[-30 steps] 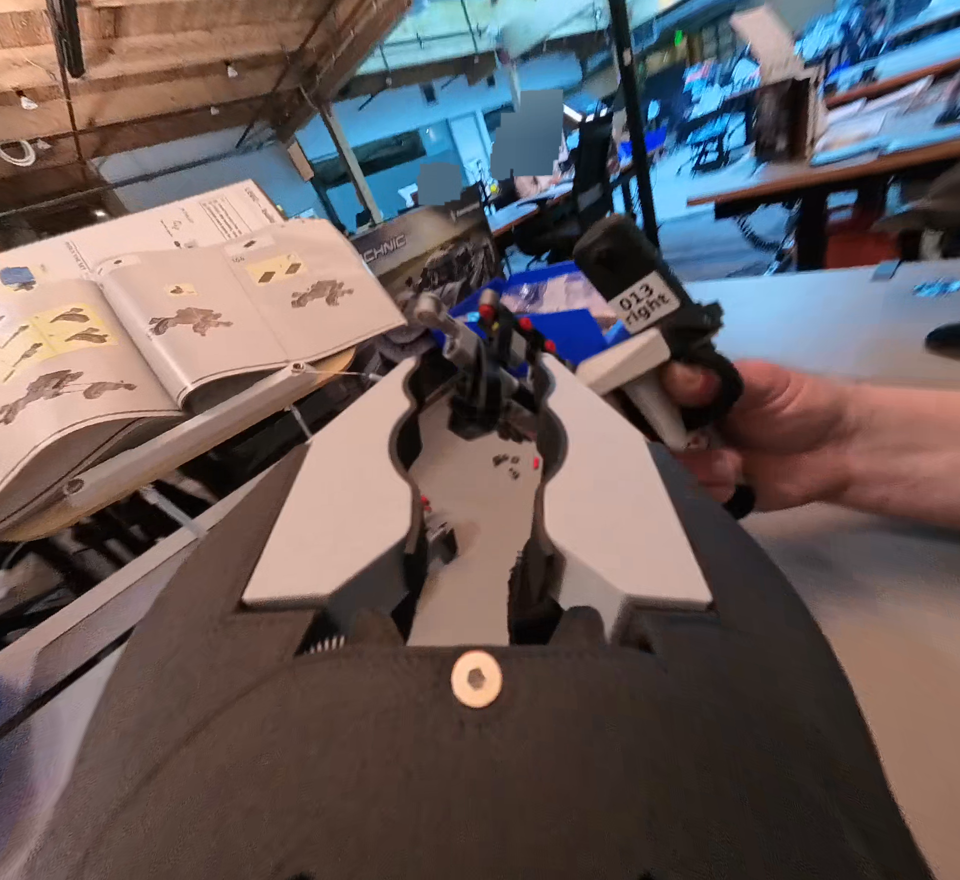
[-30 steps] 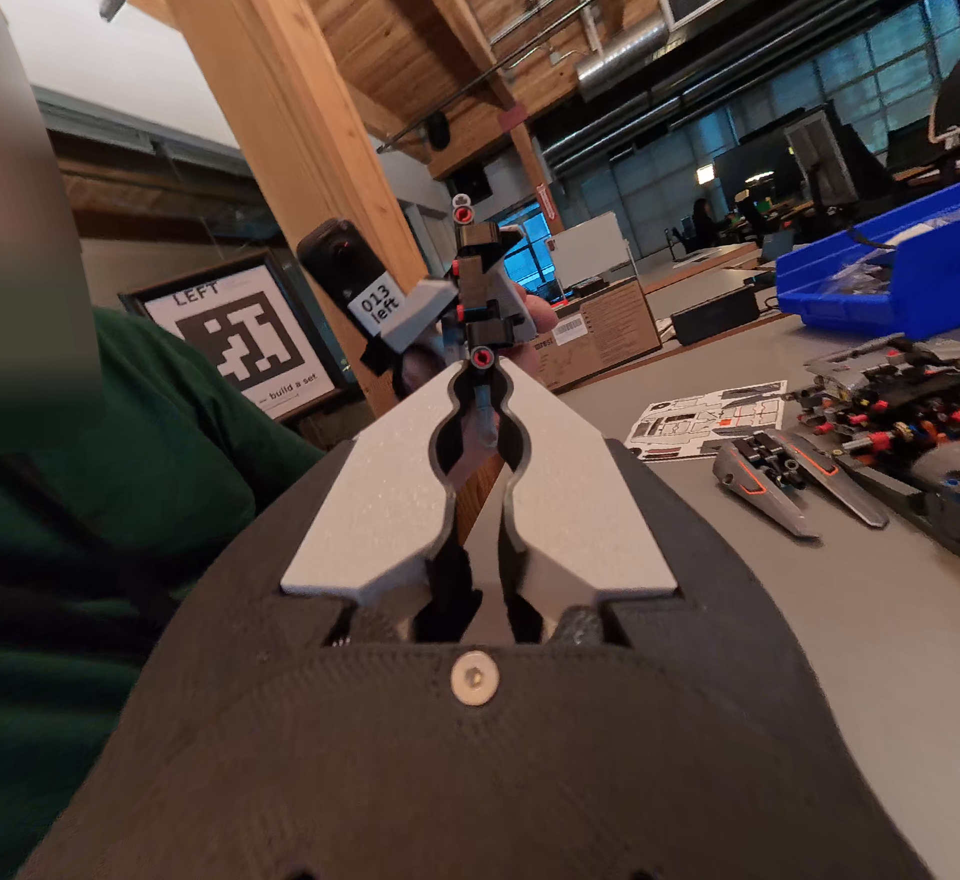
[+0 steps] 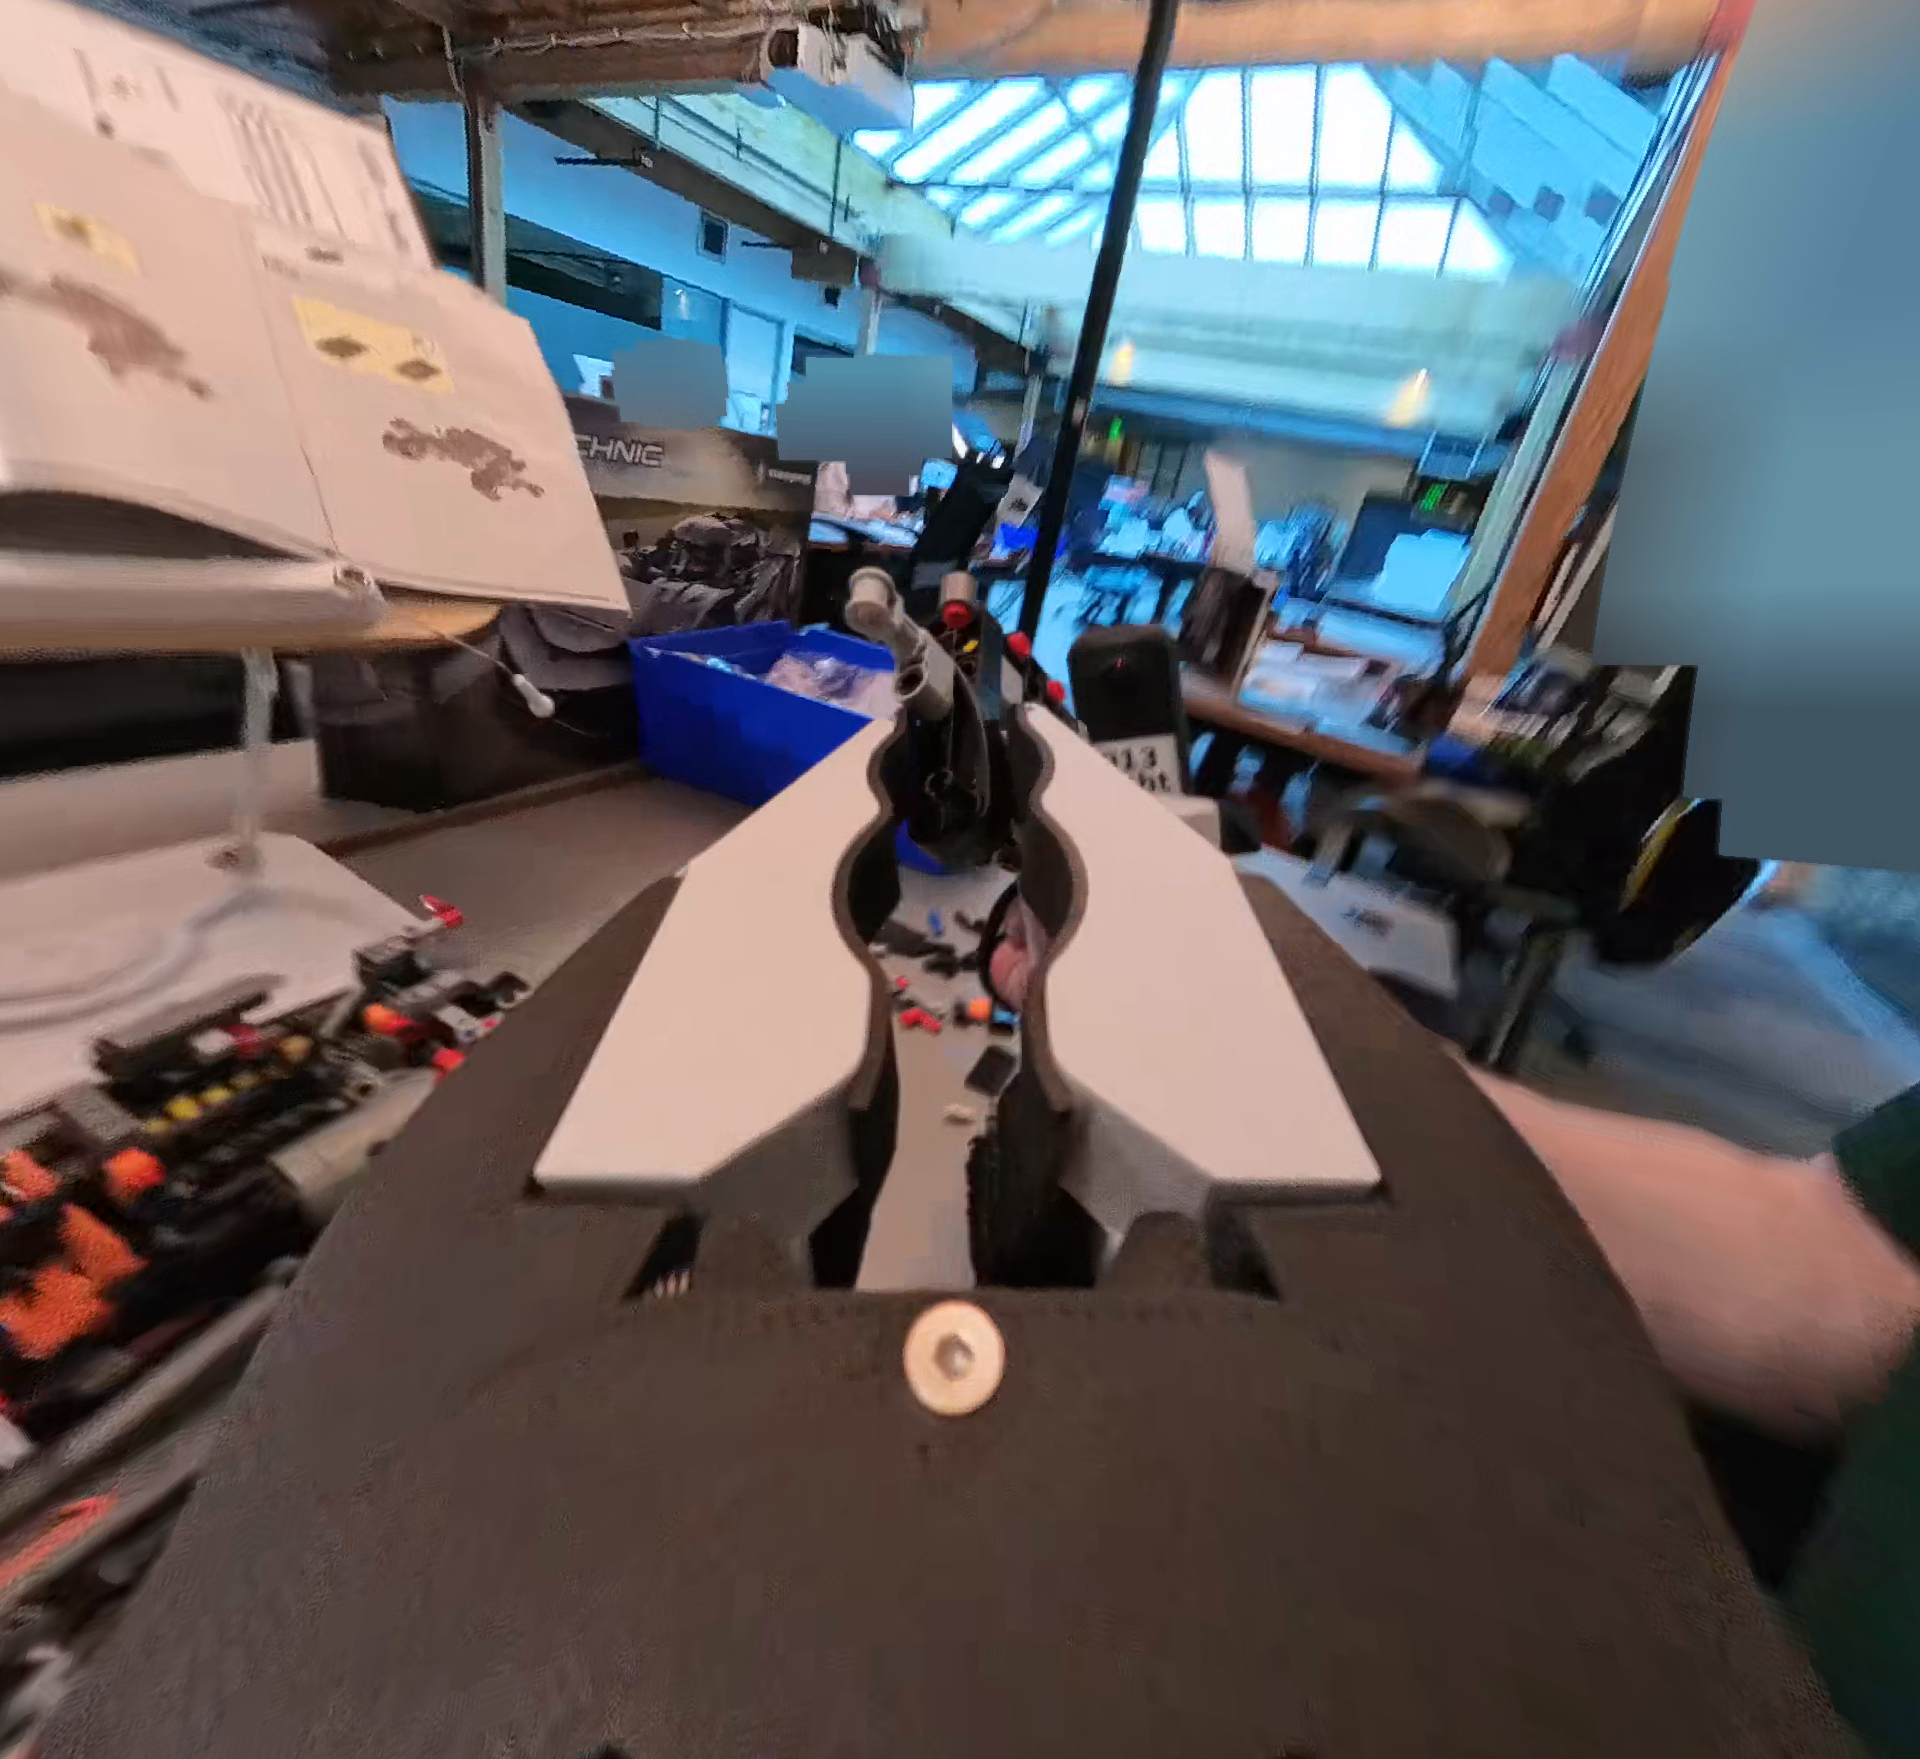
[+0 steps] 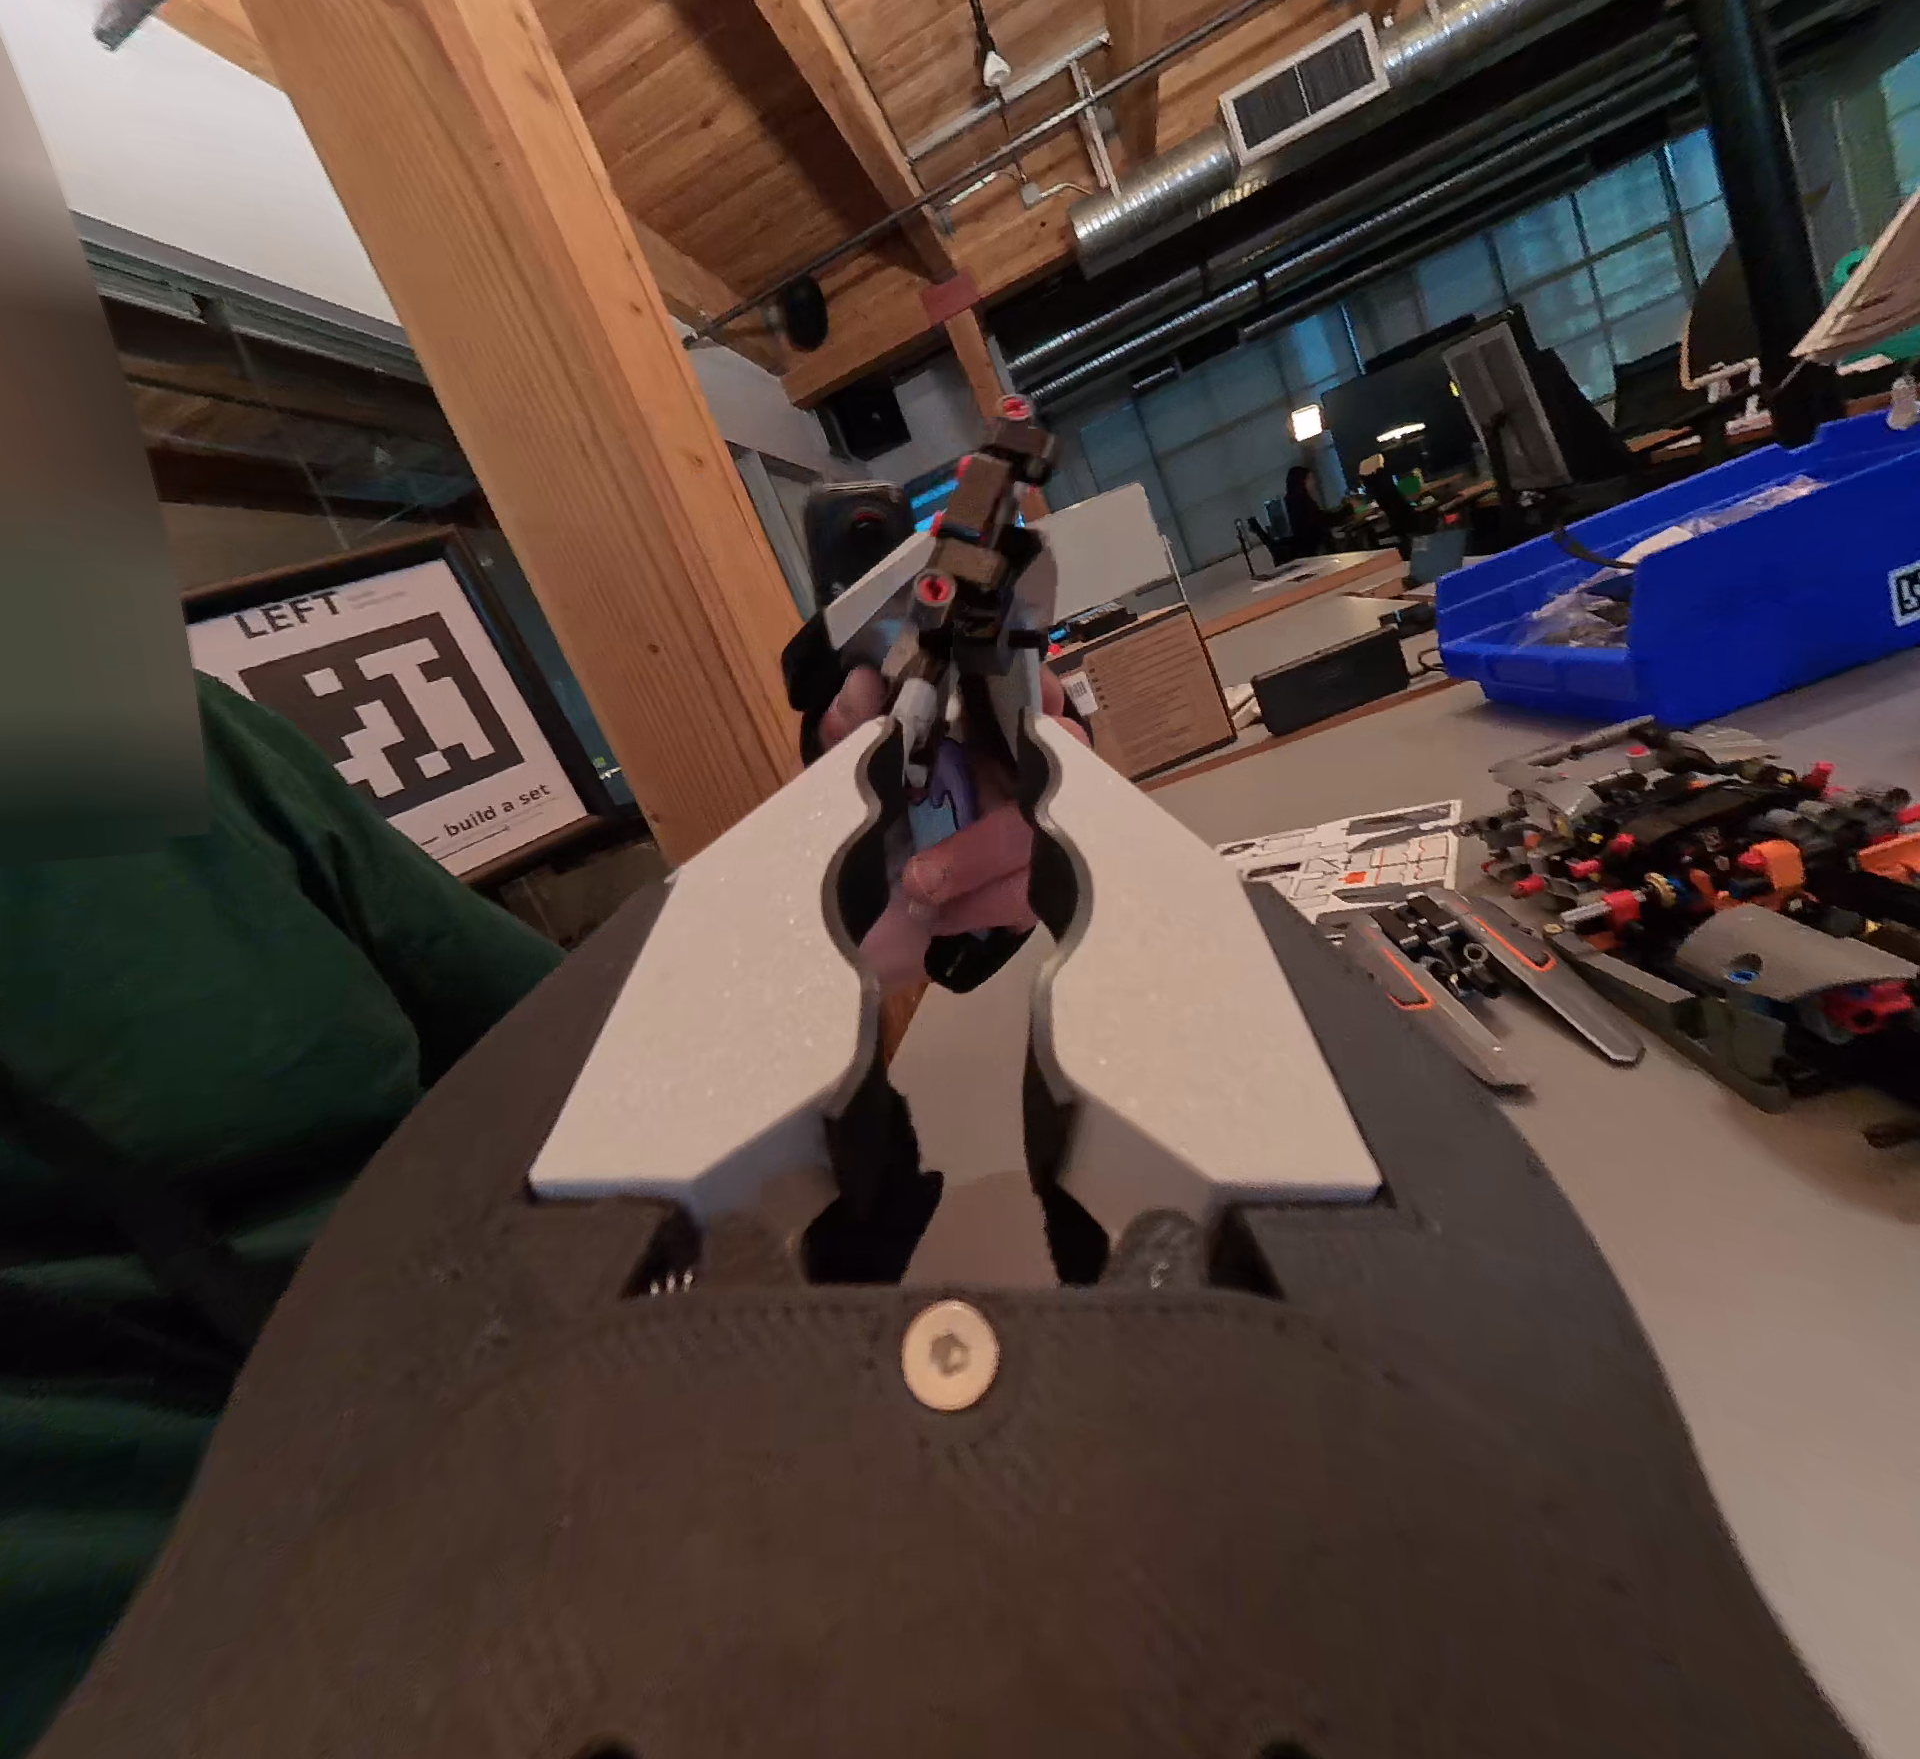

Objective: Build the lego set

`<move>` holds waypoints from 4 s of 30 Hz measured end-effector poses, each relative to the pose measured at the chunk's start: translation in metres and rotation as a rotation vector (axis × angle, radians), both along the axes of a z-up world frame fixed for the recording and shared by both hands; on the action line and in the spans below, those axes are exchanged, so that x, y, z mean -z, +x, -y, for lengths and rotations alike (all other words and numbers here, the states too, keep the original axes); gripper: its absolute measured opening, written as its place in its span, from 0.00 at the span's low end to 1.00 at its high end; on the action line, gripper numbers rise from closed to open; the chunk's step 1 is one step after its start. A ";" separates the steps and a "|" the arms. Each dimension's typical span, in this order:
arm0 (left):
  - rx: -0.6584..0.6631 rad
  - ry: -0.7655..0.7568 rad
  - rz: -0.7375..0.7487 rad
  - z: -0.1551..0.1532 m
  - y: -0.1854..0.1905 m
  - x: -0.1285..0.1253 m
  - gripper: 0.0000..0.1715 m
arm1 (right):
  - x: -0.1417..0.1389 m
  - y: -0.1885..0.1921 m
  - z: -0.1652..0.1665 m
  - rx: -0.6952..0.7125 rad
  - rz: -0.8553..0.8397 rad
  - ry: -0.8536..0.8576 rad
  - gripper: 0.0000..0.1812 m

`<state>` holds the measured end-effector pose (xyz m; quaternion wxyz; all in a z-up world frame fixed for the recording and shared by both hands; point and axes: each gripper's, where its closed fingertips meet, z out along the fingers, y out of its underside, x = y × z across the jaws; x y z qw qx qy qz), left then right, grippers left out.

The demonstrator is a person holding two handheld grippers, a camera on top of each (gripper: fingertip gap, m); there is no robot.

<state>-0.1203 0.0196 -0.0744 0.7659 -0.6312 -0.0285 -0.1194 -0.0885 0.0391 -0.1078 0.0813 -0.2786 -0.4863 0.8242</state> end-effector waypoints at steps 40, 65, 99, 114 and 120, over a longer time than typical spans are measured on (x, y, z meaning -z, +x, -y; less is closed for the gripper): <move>0.172 0.030 0.194 -0.004 -0.010 0.036 0.18 | 0.021 -0.015 -0.009 -0.010 0.156 -0.028 0.03; 0.051 0.047 0.165 -0.019 -0.006 0.031 0.16 | 0.024 -0.017 -0.005 0.040 0.151 0.046 0.03; 0.379 0.024 0.140 -0.013 -0.023 0.024 0.24 | 0.012 -0.030 -0.006 0.020 0.160 0.016 0.03; 0.251 0.037 0.081 -0.023 -0.055 0.034 0.20 | 0.035 -0.074 0.006 0.014 0.219 0.119 0.03; 0.162 -0.022 0.044 -0.036 -0.053 0.044 0.19 | 0.041 -0.077 0.006 0.084 0.213 0.192 0.03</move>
